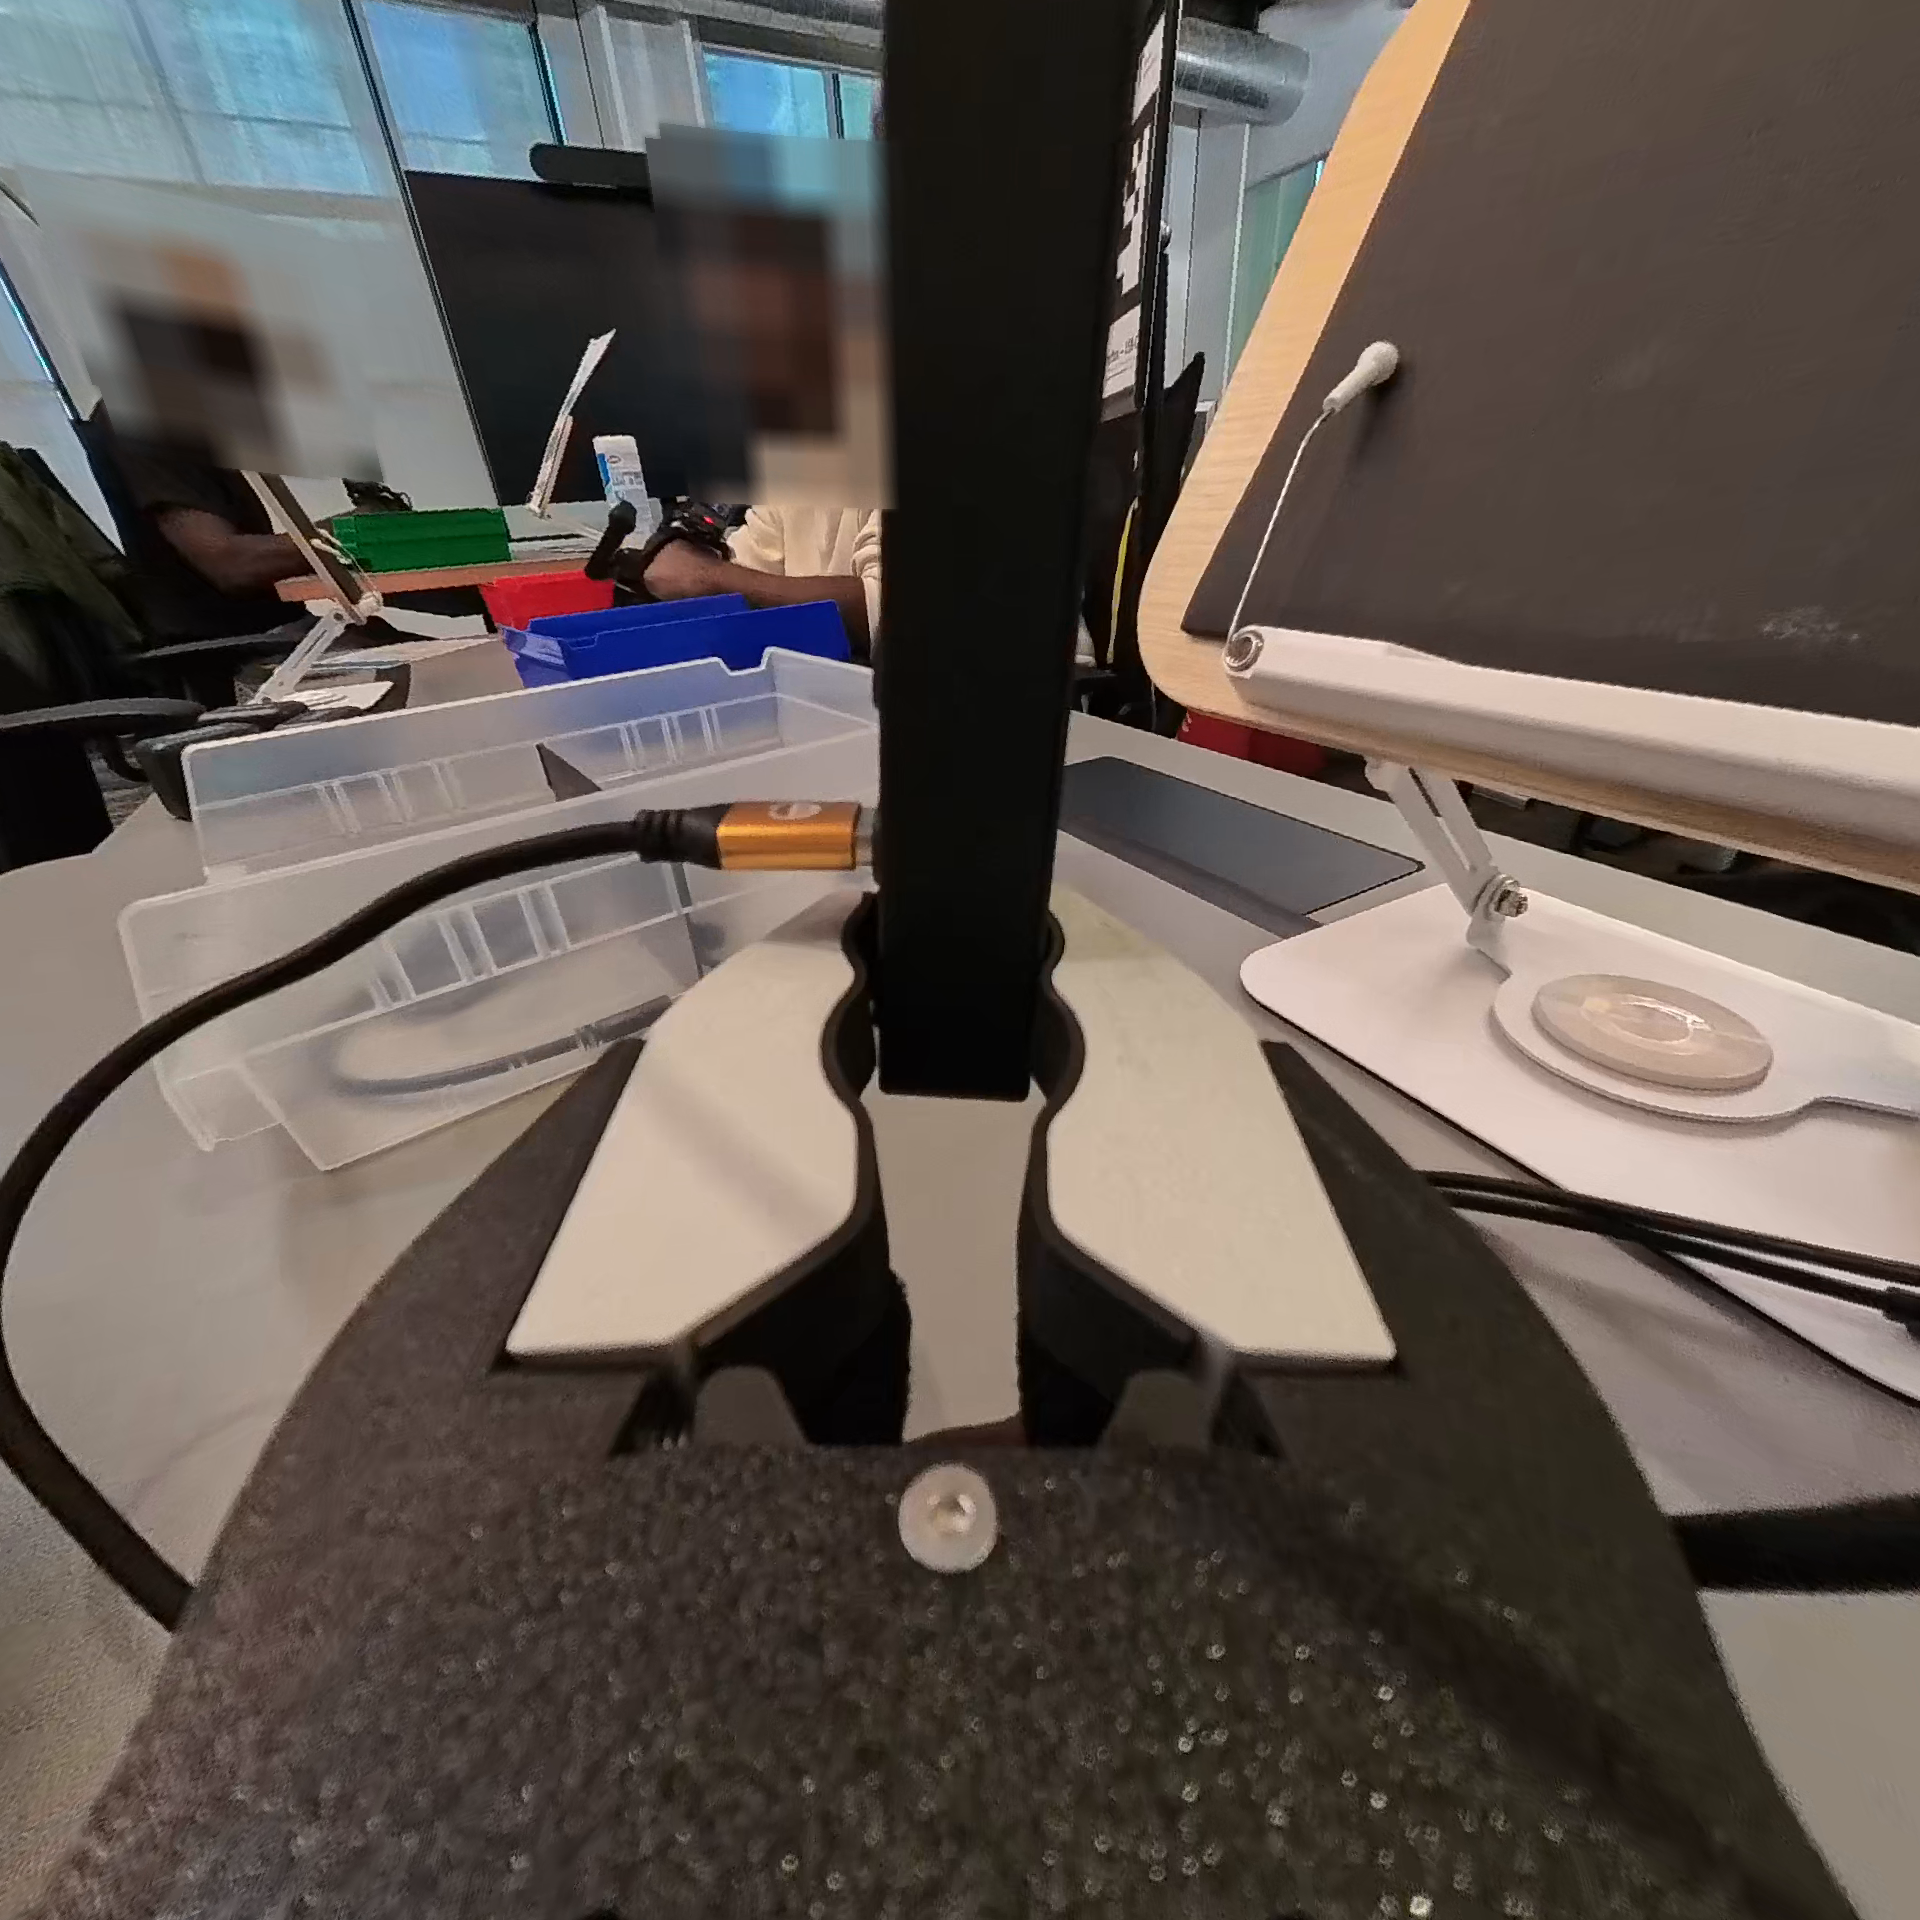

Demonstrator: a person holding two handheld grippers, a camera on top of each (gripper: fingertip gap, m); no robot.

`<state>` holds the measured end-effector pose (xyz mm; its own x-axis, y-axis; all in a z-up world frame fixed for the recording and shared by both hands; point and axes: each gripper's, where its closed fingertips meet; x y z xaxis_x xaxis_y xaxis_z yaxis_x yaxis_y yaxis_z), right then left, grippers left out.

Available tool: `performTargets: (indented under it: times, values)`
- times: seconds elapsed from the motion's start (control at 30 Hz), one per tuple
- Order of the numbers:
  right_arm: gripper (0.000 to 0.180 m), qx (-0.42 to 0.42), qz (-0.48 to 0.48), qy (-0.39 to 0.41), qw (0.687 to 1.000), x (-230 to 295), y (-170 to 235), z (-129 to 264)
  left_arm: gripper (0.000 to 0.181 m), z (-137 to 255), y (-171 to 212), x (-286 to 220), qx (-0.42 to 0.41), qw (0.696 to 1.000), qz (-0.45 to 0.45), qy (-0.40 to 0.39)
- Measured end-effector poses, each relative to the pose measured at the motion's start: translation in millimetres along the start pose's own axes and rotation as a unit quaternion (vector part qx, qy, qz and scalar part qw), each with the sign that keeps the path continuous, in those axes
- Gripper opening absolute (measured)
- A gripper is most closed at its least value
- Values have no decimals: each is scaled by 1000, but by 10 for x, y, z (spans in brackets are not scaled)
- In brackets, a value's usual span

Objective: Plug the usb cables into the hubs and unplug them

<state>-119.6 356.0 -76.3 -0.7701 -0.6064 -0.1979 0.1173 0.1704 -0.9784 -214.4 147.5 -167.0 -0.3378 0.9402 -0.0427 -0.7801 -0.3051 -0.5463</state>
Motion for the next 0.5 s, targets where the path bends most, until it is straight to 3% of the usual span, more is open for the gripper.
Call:
performTargets:
  times: [0.1, 0.17, 0.23, 0.3, 0.4, 0.43, 0.5]
  values:
    - [25, 1, 5, -4, 1000, 24, 0, -7, 12, 76, 121, -429, 10, 966, -251, 54]
    - [25, 1, 6, -6, 1000, 34, -1, -8, 14, 67, 254, -547, 29, 950, -300, 81]
    - [25, 0, 5, -6, 1000, 35, -4, -4, 28, 32, 408, -417, 58, 950, -302, 43]
    - [25, -1, 1, -6, 1000, 28, -5, 0, 39, 109, 497, -328, 63, 967, -244, 30]
    - [25, -2, -3, -5, 1000, 17, -1, -1, 44, 340, 316, -240, -49, 998, -35, 19]
    - [25, -1, -3, -6, 1000, 18, 1, -4, 44, 406, 272, -209, -85, 995, 54, 18]
    - [25, 1, -1, -6, 1000, 27, 4, -10, 46, 507, 227, -185, -158, 960, 228, 31]
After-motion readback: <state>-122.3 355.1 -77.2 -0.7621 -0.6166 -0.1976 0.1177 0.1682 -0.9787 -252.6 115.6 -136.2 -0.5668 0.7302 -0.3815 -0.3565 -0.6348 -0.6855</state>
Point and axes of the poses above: each gripper's, where its closed fingertips meet, z back along the fingers, y out of its underside, x = y × z across the jaws, and after that the axes turned 15 degrees about z, right-handed
